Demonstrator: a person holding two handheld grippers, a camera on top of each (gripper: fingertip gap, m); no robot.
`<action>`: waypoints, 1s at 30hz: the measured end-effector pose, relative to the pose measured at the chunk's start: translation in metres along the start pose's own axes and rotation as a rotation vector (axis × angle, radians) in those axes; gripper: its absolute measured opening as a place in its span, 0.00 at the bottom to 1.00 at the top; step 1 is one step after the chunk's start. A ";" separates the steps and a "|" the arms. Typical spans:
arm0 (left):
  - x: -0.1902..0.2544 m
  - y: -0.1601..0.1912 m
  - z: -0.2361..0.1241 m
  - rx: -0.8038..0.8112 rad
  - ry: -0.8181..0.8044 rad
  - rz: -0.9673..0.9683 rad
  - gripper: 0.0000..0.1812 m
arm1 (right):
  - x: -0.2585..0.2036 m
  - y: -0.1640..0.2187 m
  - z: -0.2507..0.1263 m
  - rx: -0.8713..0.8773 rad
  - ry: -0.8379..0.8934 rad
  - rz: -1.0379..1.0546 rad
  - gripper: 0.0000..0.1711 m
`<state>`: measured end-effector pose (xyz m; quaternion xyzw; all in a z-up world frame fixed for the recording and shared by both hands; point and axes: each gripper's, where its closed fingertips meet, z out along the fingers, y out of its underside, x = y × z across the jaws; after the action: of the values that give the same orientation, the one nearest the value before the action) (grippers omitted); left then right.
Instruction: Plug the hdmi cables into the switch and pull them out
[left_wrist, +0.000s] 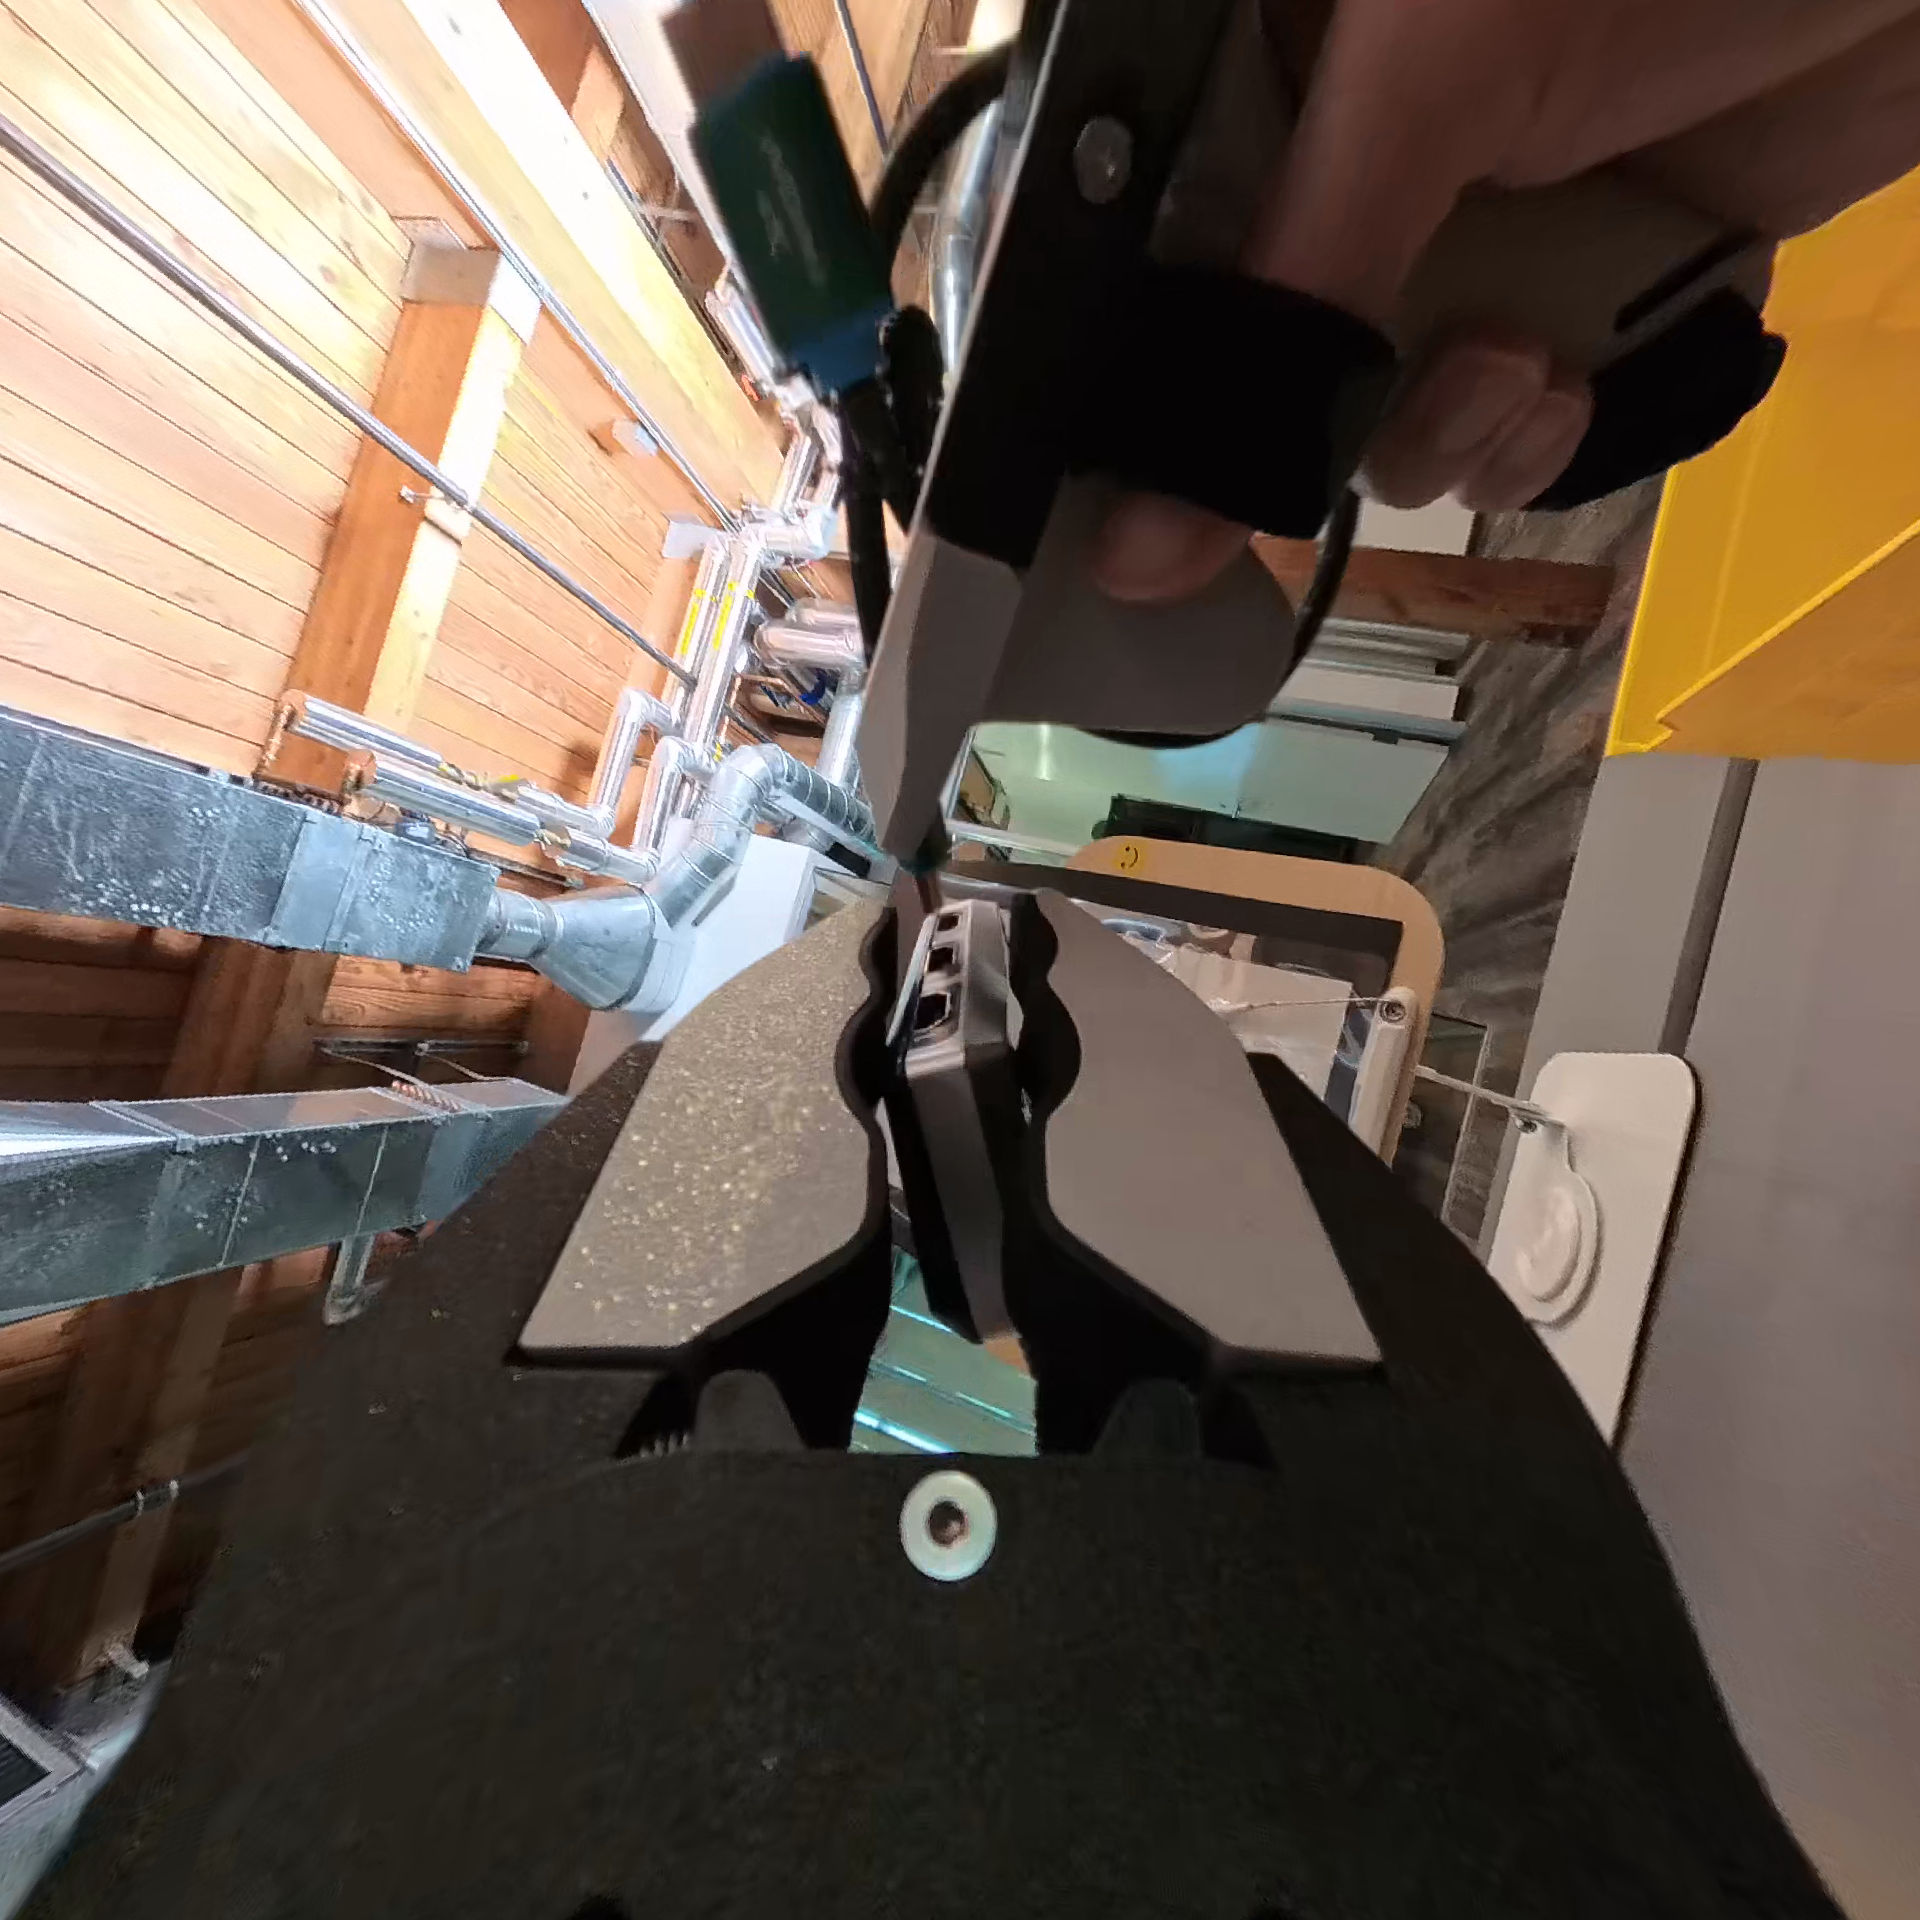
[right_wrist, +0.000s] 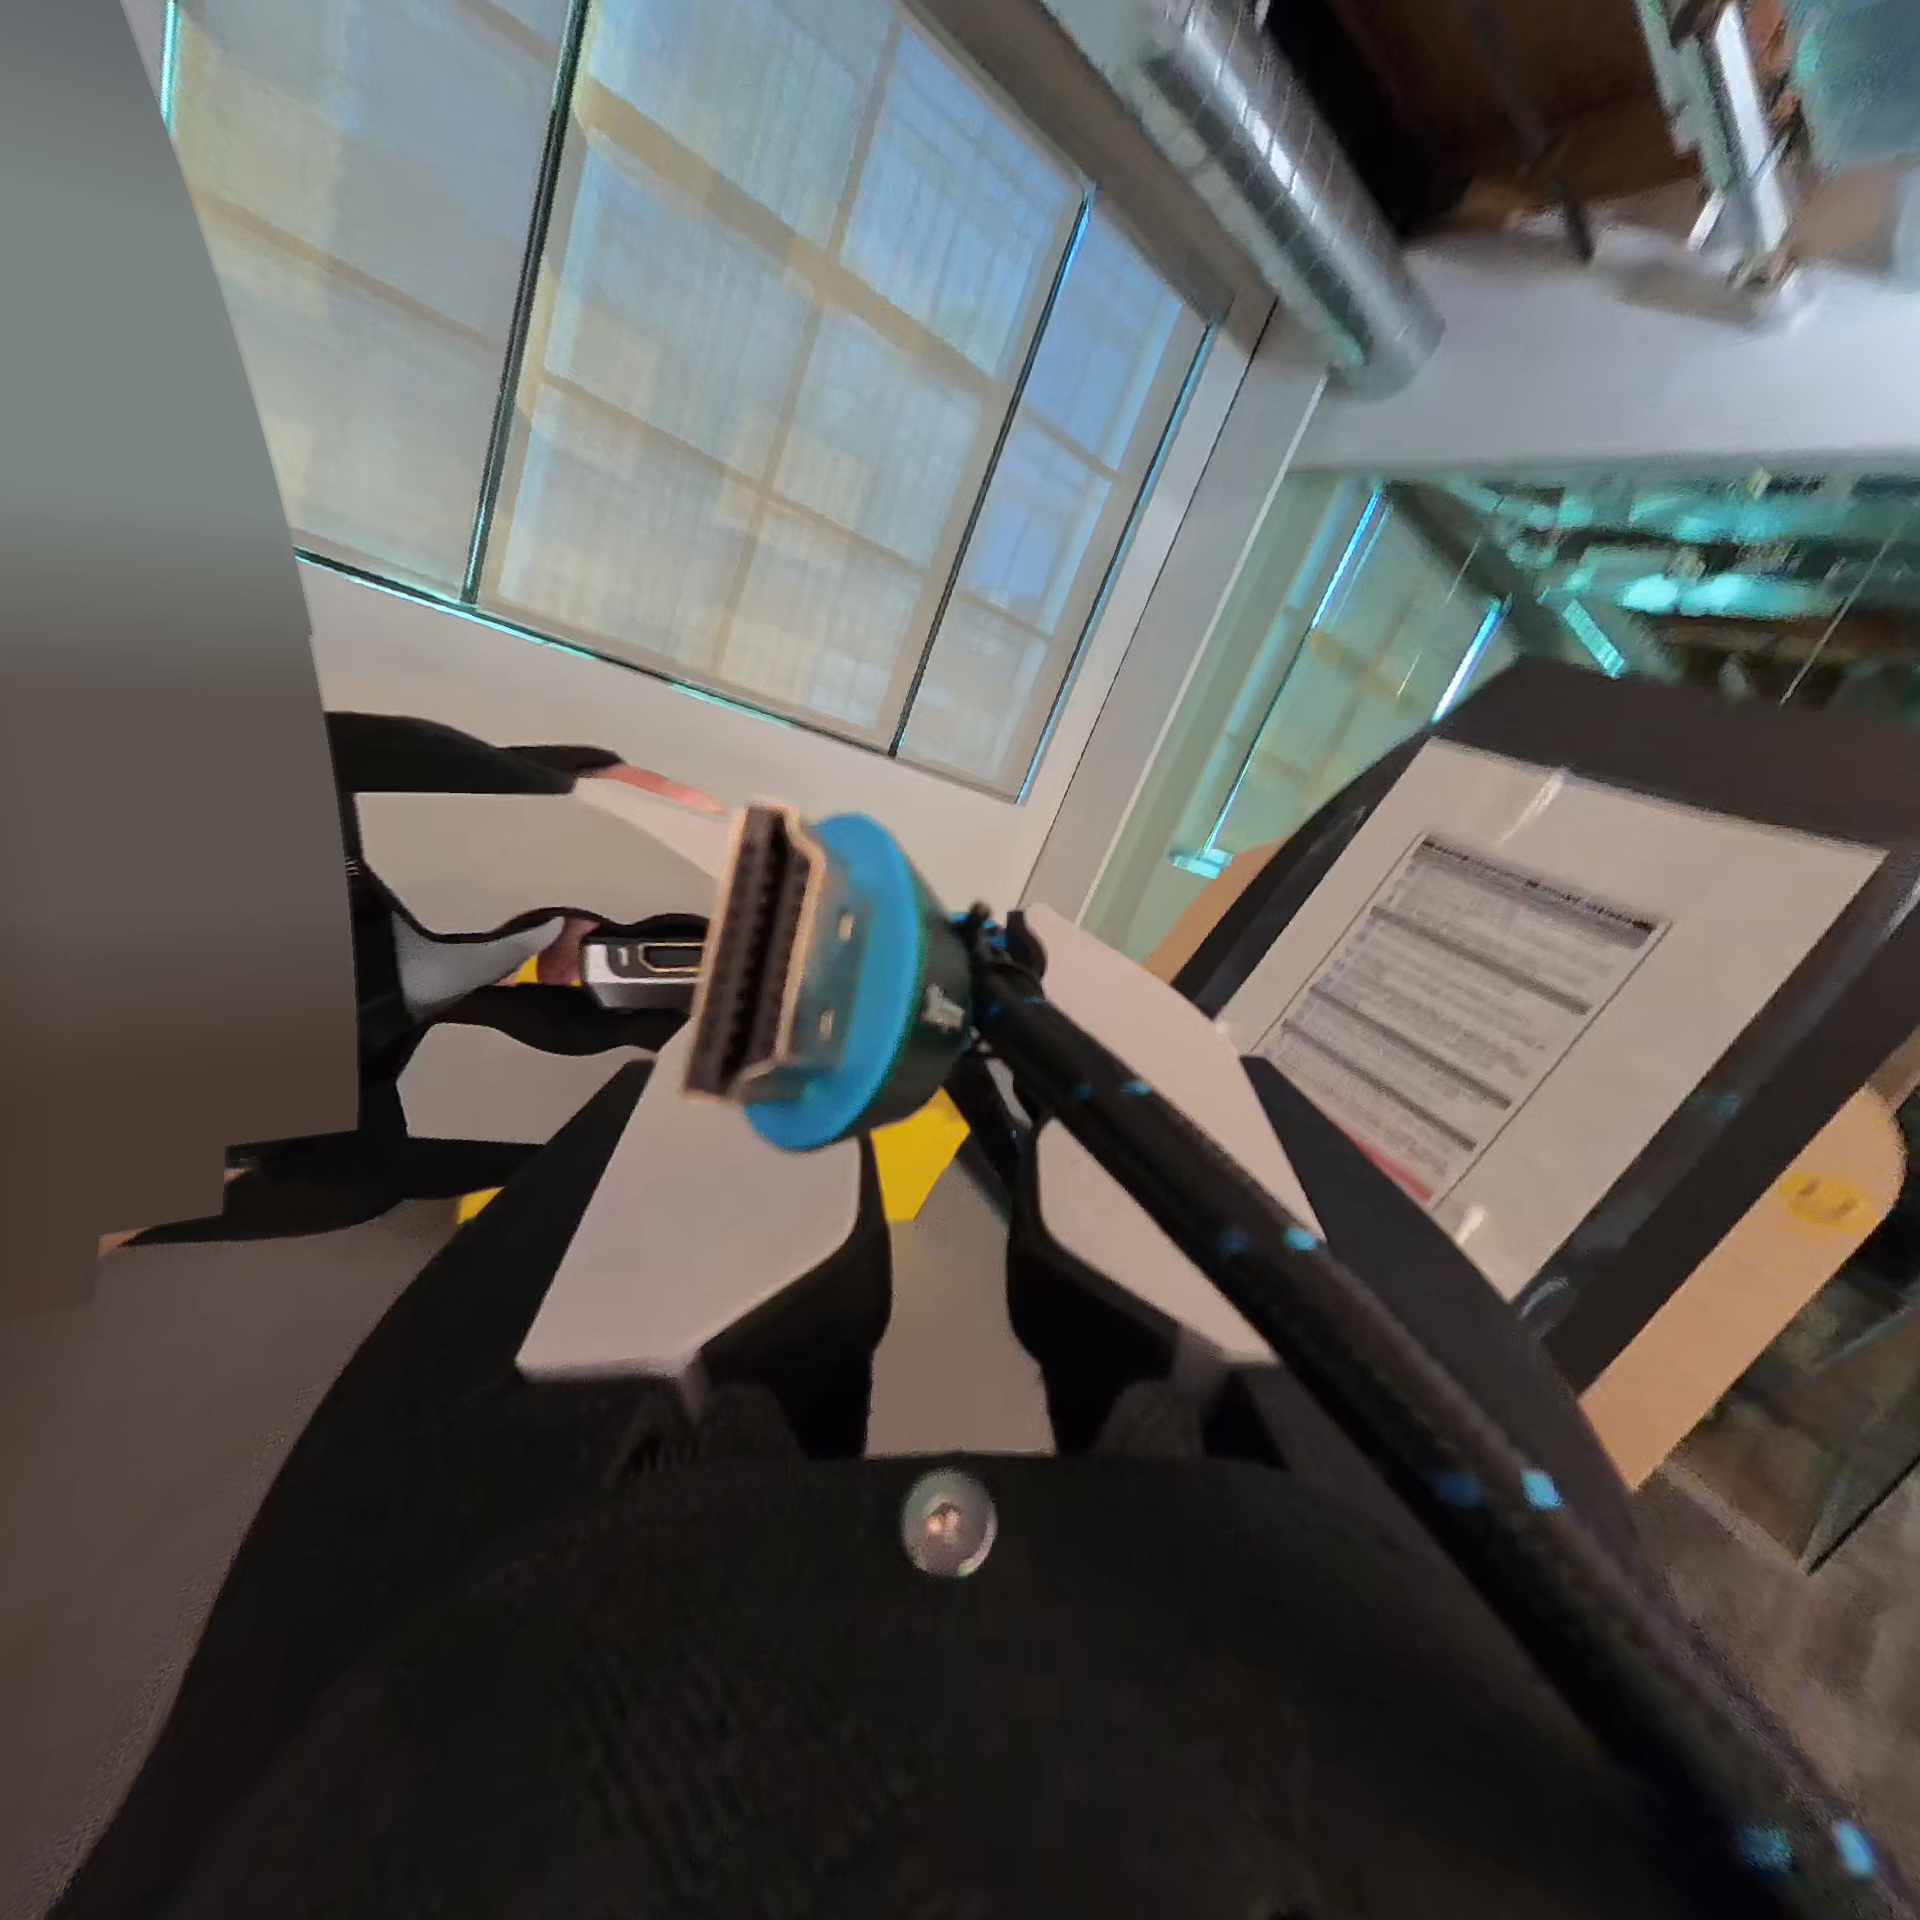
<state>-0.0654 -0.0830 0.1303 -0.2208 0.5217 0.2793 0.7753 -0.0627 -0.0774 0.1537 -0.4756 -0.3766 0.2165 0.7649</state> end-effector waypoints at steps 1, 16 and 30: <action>-0.002 -0.001 -0.002 0.012 -0.012 0.008 0.11 | -0.005 -0.005 -0.001 0.030 -0.006 -0.038 0.13; -0.043 0.020 -0.020 0.104 -0.047 -0.212 0.11 | -0.012 0.099 0.004 -0.437 -0.254 0.323 0.13; -0.053 -0.011 -0.037 0.399 0.168 -0.632 0.11 | -0.054 0.089 0.005 -0.249 -0.495 0.179 0.13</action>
<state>-0.0994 -0.1252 0.1666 -0.2376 0.5336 -0.0995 0.8055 -0.0977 -0.0716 0.0553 -0.5300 -0.5319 0.3447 0.5633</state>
